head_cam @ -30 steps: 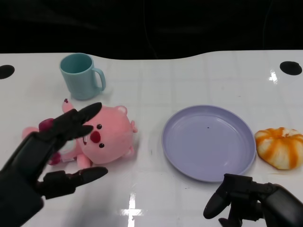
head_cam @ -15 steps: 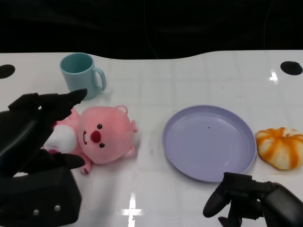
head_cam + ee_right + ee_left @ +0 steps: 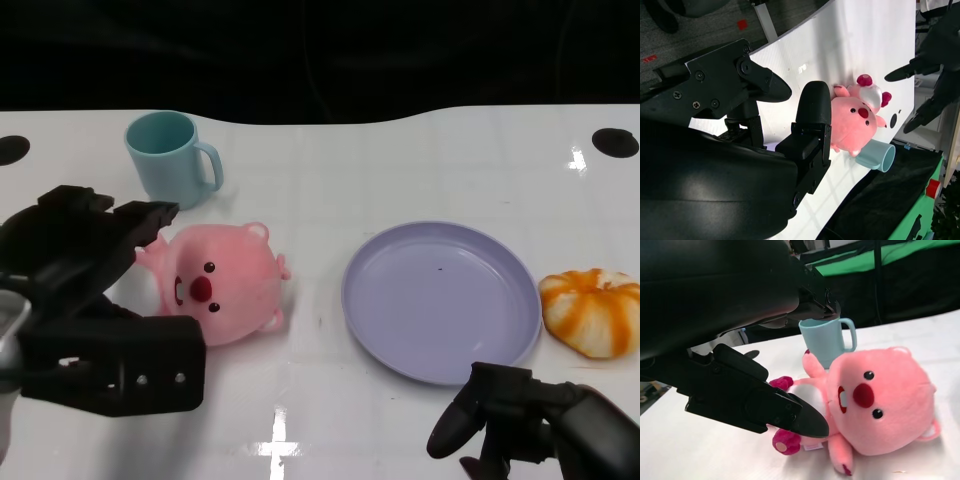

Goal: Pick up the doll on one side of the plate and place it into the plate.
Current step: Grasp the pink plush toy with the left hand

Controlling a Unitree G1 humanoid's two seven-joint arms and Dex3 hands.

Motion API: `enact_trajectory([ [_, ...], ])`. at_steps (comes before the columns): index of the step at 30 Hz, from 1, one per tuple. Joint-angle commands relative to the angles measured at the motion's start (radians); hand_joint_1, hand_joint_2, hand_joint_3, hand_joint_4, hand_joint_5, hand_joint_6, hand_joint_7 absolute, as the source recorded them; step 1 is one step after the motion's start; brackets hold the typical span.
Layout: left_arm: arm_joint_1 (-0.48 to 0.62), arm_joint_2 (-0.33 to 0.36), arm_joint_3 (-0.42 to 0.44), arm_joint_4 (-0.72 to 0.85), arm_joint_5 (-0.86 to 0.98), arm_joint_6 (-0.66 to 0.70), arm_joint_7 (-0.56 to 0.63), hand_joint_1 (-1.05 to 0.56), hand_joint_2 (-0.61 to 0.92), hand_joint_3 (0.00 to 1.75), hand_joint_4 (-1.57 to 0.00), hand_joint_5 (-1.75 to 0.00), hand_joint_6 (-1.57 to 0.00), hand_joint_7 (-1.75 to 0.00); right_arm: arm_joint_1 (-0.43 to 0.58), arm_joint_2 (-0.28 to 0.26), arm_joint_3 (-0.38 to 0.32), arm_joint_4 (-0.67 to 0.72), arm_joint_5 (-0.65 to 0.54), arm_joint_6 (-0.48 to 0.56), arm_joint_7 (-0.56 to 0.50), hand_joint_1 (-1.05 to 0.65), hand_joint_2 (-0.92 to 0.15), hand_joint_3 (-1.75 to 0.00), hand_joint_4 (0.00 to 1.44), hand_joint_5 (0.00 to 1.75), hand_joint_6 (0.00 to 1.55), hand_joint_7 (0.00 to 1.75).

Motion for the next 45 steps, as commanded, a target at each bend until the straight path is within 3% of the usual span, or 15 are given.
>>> enact_trajectory([
  [1, -0.047, -0.003, -0.028, 0.078, 0.025, -0.009, 0.022, -0.71, 0.91, 0.01, -0.05, -0.39, -0.27, -0.02, 0.002, -0.007, 0.002, -0.021, -0.003, 0.014, -0.005, -0.09, -0.64, -0.95, 0.63, 1.62, 0.57, 1.26],
  [12, -0.195, -0.072, -0.123, 0.404, 0.044, -0.01, 0.064, -0.7, 0.92, 0.01, -0.06, -0.36, -0.27, -0.01, 0.012, -0.009, 0.001, -0.043, 0.003, 0.027, -0.004, -0.08, -0.64, -0.96, 0.63, 1.63, 0.57, 1.27],
  [16, -0.249, -0.099, -0.144, 0.537, 0.024, -0.018, 0.078, -0.67, 0.92, 0.01, -0.14, -0.22, -0.28, 0.0, 0.018, -0.01, 0.001, -0.05, 0.001, 0.029, -0.005, -0.08, -0.64, -0.95, 0.63, 1.63, 0.56, 1.28],
  [22, -0.357, -0.15, -0.219, 0.834, 0.019, -0.089, 0.136, -0.68, 0.92, 0.02, -0.19, -0.16, -0.3, -0.01, 0.032, -0.008, 0.003, -0.069, 0.002, 0.038, -0.01, -0.09, -0.64, -0.95, 0.62, 1.63, 0.56, 1.28],
  [28, -0.41, -0.211, -0.276, 1.044, 0.002, -0.15, 0.226, -0.67, 0.92, 0.02, -0.3, -0.11, -0.38, -0.02, 0.044, -0.016, 0.0, -0.087, -0.002, 0.048, -0.008, -0.08, -0.64, -0.95, 0.62, 1.63, 0.56, 1.28],
  [32, -0.41, -0.258, -0.265, 1.126, -0.049, -0.171, 0.291, -0.54, 0.92, 0.05, -0.47, -0.1, -0.59, -0.05, 0.045, -0.016, 0.0, -0.09, 0.0, 0.047, -0.008, -0.09, -0.65, -0.94, 0.62, 1.64, 0.56, 1.28],
  [33, -0.407, -0.268, -0.259, 1.145, -0.062, -0.185, 0.321, -0.43, 0.92, 0.05, -0.73, -0.18, -0.83, -0.09, 0.045, -0.016, 0.001, -0.091, -0.001, 0.047, -0.008, -0.1, -0.65, -0.94, 0.62, 1.63, 0.56, 1.28],
  [35, -0.398, -0.284, -0.257, 1.183, -0.081, -0.216, 0.382, -0.34, 0.92, 0.06, -0.94, -0.24, -1.04, -0.12, 0.045, -0.016, 0.001, -0.091, 0.0, 0.049, -0.008, -0.1, -0.64, -0.94, 0.62, 1.63, 0.56, 1.28],
  [36, -0.392, -0.287, -0.26, 1.199, -0.085, -0.237, 0.41, -0.29, 0.92, 0.07, -0.96, -0.6, -1.15, -0.2, 0.044, -0.015, 0.001, -0.089, 0.001, 0.05, -0.008, -0.1, -0.64, -0.95, 0.62, 1.63, 0.56, 1.28],
  [37, -0.386, -0.29, -0.264, 1.213, -0.089, -0.255, 0.436, -0.26, 0.92, 0.06, -0.89, -0.99, -1.15, -0.39, 0.043, -0.014, 0.001, -0.088, 0.002, 0.05, -0.008, -0.1, -0.64, -0.95, 0.62, 1.63, 0.57, 1.28],
  [39, -0.374, -0.291, -0.28, 1.229, -0.082, -0.266, 0.485, -0.24, 0.92, 0.11, -0.78, -1.57, -0.95, -1.0, 0.041, -0.015, 0.002, -0.085, 0.0, 0.047, -0.008, -0.11, -0.63, -0.96, 0.63, 1.63, 0.57, 1.28],
  [40, -0.371, -0.291, -0.287, 1.235, -0.079, -0.265, 0.499, -0.24, 0.92, 0.16, -0.74, -1.63, -0.83, -1.2, 0.04, -0.015, 0.001, -0.083, 0.0, 0.046, -0.008, -0.11, -0.63, -0.96, 0.63, 1.63, 0.57, 1.28],
  [42, -0.363, -0.292, -0.287, 1.24, -0.085, -0.26, 0.523, -0.26, 0.92, 0.22, -0.68, -1.53, -0.76, -1.19, 0.037, -0.015, 0.0, -0.081, 0.003, 0.048, -0.006, -0.11, -0.63, -0.96, 0.64, 1.63, 0.57, 1.28],
  [44, -0.35, -0.291, -0.277, 1.233, -0.099, -0.265, 0.551, -0.27, 0.92, 0.26, -0.65, -1.63, -0.72, -1.27, 0.036, -0.017, -0.002, -0.083, 0.003, 0.051, -0.005, -0.11, -0.63, -0.97, 0.63, 1.63, 0.57, 1.28],
  [45, -0.341, -0.289, -0.268, 1.226, -0.109, -0.273, 0.568, -0.26, 0.92, 0.3, -0.68, -1.7, -0.67, -1.46, 0.035, -0.018, -0.004, -0.083, 0.003, 0.051, -0.004, -0.11, -0.63, -0.97, 0.63, 1.63, 0.57, 1.28],
])
